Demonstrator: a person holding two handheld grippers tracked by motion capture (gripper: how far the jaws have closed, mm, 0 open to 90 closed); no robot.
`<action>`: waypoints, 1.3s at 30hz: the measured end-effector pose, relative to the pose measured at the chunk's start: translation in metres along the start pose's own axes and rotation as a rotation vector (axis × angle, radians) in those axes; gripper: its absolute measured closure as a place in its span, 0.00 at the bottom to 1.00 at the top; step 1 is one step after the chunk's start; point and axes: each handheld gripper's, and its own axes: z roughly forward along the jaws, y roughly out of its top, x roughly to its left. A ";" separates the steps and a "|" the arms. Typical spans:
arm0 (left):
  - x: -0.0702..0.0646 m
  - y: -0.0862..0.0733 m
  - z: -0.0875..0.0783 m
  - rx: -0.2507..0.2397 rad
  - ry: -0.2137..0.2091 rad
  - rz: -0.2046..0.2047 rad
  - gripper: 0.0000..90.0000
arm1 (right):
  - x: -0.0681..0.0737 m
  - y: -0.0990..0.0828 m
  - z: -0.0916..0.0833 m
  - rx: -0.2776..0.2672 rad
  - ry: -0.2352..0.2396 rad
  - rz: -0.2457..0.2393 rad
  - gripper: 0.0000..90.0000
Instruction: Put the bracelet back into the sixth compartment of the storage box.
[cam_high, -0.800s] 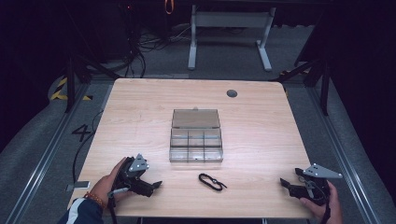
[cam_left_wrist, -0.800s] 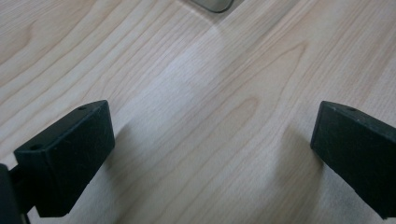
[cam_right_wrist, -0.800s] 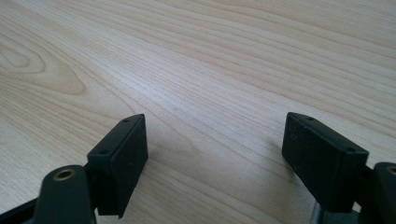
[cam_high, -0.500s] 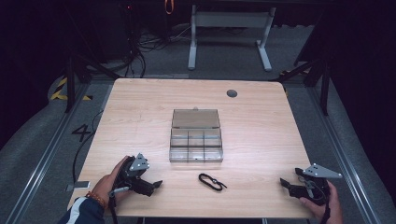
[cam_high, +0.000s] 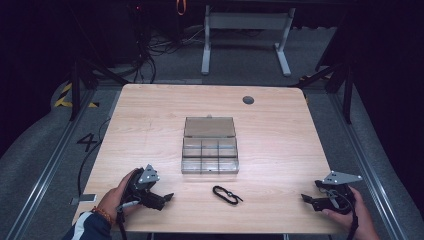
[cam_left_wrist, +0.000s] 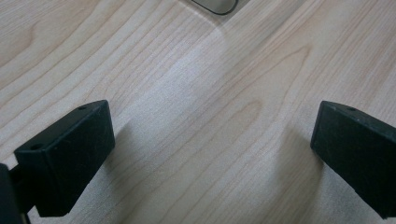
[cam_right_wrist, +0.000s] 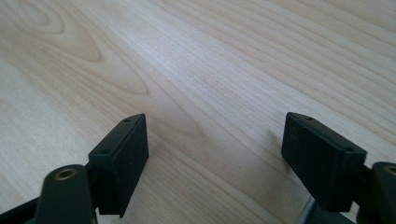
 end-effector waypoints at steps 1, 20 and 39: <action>0.000 0.000 0.000 0.001 0.001 -0.002 0.00 | -0.001 0.002 0.000 0.011 0.007 -0.006 0.27; -0.001 0.000 0.000 -0.001 0.008 -0.010 0.00 | 0.028 0.060 -0.011 0.034 0.086 -0.157 0.46; -0.001 0.000 0.000 0.000 0.008 -0.010 0.00 | 0.080 0.116 0.018 0.026 0.177 -0.285 0.52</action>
